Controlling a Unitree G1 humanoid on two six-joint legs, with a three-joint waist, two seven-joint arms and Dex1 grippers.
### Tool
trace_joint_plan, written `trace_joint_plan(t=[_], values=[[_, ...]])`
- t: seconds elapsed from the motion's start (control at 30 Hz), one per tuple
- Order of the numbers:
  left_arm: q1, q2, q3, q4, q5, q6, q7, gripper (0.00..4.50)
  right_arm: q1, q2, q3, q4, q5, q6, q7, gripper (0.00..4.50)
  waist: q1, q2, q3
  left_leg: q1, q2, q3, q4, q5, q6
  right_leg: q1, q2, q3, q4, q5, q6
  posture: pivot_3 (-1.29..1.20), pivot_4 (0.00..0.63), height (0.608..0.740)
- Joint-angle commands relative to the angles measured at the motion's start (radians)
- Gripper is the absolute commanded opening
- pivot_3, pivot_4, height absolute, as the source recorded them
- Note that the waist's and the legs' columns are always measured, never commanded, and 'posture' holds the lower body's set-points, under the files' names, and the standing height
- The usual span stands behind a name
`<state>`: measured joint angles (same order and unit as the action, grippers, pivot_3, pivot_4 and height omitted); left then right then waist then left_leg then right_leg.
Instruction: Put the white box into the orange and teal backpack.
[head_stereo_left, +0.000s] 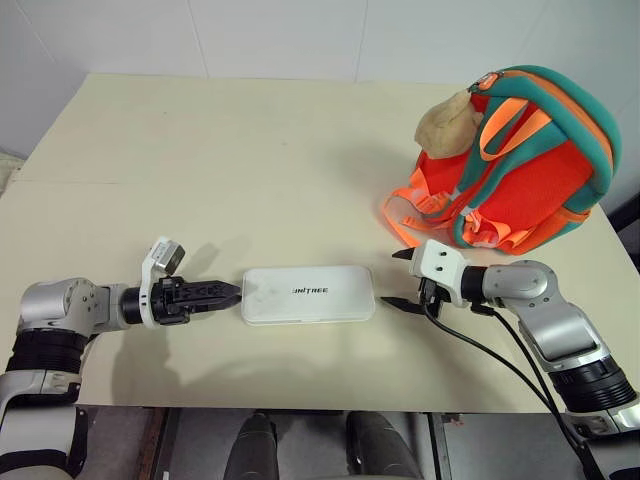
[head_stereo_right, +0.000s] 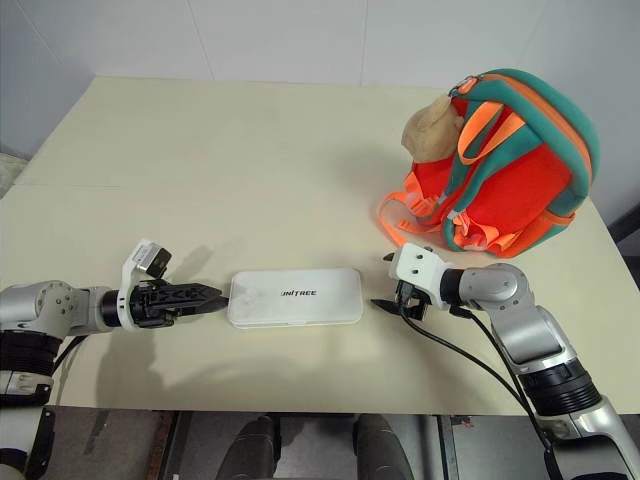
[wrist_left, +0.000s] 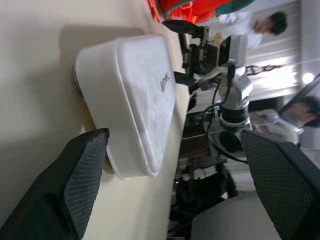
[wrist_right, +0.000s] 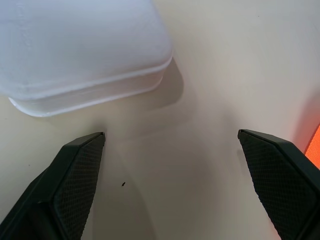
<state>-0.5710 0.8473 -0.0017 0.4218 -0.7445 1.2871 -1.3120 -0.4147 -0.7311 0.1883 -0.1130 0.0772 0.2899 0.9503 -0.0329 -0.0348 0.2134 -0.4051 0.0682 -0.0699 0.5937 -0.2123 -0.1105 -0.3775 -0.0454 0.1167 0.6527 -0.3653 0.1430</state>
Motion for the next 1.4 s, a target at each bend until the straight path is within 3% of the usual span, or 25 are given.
trace_joint_plan(t=[0.03,0.4,1.4], values=[[-0.041,0.024,-0.014,0.022,0.026,-0.001,-0.011,4.48,-0.016,0.008,-0.014,-0.024,0.002,-0.011,-0.003,4.50,0.000,0.000,0.000,0.000,0.000,0.000,0.000,0.000,0.000,0.000,0.000,0.000,0.000,0.000,0.000,0.00,0.150,0.740],[-0.057,0.065,-0.097,-0.026,0.055,0.033,-0.043,4.48,-0.031,0.024,-0.010,-0.007,0.000,-0.026,-0.002,4.50,0.000,0.000,0.000,0.000,0.000,0.000,-0.001,0.000,0.000,0.000,0.000,0.000,0.000,0.000,0.000,0.00,0.150,0.740],[-0.145,-0.067,-0.135,0.093,0.108,-0.014,-0.042,4.48,-0.012,0.051,0.003,-0.045,-0.001,-0.027,0.008,4.50,0.004,0.000,0.000,0.000,0.000,0.000,0.001,0.000,0.000,0.000,0.000,0.000,0.000,0.000,0.000,0.00,0.150,0.740]])
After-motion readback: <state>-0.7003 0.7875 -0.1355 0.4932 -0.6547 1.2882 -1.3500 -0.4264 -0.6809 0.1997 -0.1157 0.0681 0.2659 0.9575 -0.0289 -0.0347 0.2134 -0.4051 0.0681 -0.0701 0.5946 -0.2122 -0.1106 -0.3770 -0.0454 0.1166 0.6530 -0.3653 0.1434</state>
